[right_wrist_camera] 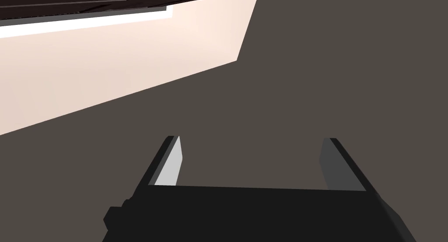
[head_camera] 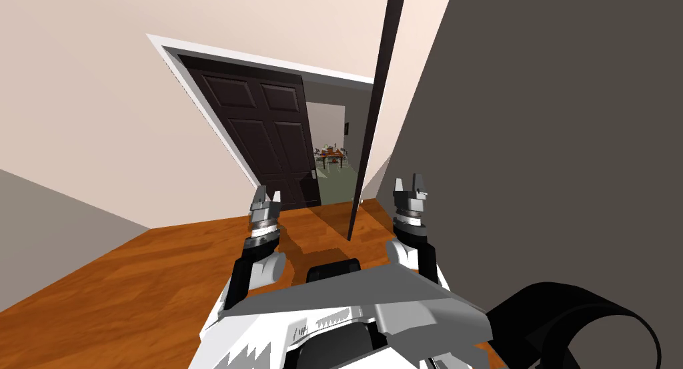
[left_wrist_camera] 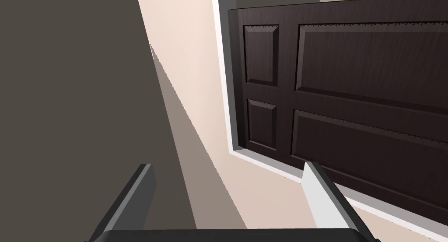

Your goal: Pull the door open

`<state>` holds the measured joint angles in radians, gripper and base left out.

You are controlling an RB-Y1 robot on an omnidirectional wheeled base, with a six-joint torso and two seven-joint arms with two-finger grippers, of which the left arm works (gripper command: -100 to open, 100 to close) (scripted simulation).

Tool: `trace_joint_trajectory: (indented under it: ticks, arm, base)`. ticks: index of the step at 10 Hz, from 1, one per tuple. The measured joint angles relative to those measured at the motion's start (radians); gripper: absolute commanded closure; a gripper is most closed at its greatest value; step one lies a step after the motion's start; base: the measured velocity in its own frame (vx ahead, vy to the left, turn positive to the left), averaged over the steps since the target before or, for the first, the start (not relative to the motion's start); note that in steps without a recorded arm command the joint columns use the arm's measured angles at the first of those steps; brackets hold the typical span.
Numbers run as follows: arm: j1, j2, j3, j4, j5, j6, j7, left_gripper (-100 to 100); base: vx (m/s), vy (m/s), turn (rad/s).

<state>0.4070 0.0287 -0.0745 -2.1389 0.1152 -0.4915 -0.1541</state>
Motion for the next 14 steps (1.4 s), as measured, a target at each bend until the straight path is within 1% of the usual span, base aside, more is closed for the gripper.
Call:
trace_joint_trajectory:
  ticks: [3,4,6,8,9,11,13,14]
  arm:
    - [-0.028,0.013,-0.004,0.063,0.021,-0.015,-0.006,-100]
    - [-0.034,0.015,-0.008,0.08,0.027,-0.019,-0.009,-100]
    - [-0.059,0.019,-0.014,0.125,0.039,-0.026,-0.017,-100]
    - [-0.074,0.028,-0.02,0.176,0.055,-0.045,-0.021,-100]
    - [-0.083,0.032,-0.022,0.197,0.064,-0.051,-0.023,-100]
    - [-0.105,0.036,-0.029,0.245,0.078,-0.06,-0.03,-100]
    - [-0.126,0.04,-0.036,0.301,0.094,-0.076,-0.037,-100]
    - [-0.131,0.041,-0.042,0.315,0.102,-0.078,-0.042,-100]
  base:
    - [0.064,0.035,0.007]
    - [0.059,0.039,0.007]
    - [0.068,0.035,0.006]
    - [0.078,0.04,0.007]
    - [0.072,0.056,0.007]
    - [0.076,0.038,0.005]
    - [0.084,0.052,0.006]
    - [0.088,0.052,0.005]
